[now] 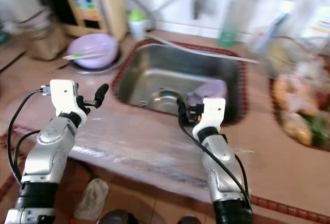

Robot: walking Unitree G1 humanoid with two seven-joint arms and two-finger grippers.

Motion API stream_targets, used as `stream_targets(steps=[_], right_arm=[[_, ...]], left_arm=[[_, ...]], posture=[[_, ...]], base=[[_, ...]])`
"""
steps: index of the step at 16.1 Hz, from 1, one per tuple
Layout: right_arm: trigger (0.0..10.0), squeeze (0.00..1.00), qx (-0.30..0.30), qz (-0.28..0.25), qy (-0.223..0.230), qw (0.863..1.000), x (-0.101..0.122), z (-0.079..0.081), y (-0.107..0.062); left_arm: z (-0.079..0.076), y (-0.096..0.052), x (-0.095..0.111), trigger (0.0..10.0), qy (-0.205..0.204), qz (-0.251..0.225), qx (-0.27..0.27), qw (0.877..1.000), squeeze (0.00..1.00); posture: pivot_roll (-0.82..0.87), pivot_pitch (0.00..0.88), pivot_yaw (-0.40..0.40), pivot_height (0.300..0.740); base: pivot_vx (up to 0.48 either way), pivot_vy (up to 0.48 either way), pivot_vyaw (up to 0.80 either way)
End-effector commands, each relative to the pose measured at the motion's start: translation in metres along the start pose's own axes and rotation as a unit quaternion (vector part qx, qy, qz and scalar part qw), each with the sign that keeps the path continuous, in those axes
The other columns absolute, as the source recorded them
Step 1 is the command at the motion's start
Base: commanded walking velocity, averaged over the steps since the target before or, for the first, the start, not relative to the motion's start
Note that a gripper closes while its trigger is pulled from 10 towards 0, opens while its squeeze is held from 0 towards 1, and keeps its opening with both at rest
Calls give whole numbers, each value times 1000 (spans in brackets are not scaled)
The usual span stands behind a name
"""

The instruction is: Kitchen organization

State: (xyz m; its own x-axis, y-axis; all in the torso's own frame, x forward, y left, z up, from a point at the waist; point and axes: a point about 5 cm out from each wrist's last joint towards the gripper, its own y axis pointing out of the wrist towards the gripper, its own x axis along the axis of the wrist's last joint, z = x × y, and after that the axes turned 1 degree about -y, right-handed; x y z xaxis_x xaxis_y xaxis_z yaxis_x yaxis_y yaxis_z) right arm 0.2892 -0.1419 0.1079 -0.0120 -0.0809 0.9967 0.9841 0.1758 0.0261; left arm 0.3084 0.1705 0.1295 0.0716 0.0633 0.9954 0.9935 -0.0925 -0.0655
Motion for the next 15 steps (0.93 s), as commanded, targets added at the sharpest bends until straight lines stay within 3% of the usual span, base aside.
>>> stream_targets(steps=[1,8,15], right_arm=[[10000,0,-5,-35,-16,999,15,3,4],[10000,0,-56,-51,-40,996,23,-10,8],[10000,0,-59,-55,-47,996,25,-9,11]], left_arm=[[-1,-2,3,10000,3,-2,-4,1000,0],[-20,-3,14,10000,18,-19,-51,998,0],[-31,-8,15,10000,9,-23,-84,996,0]], posture=[[-7,51,55,740],[-10,41,54,740],[-7,37,50,740]], base=[[0,480,0],[0,48,0],[0,0,0]])
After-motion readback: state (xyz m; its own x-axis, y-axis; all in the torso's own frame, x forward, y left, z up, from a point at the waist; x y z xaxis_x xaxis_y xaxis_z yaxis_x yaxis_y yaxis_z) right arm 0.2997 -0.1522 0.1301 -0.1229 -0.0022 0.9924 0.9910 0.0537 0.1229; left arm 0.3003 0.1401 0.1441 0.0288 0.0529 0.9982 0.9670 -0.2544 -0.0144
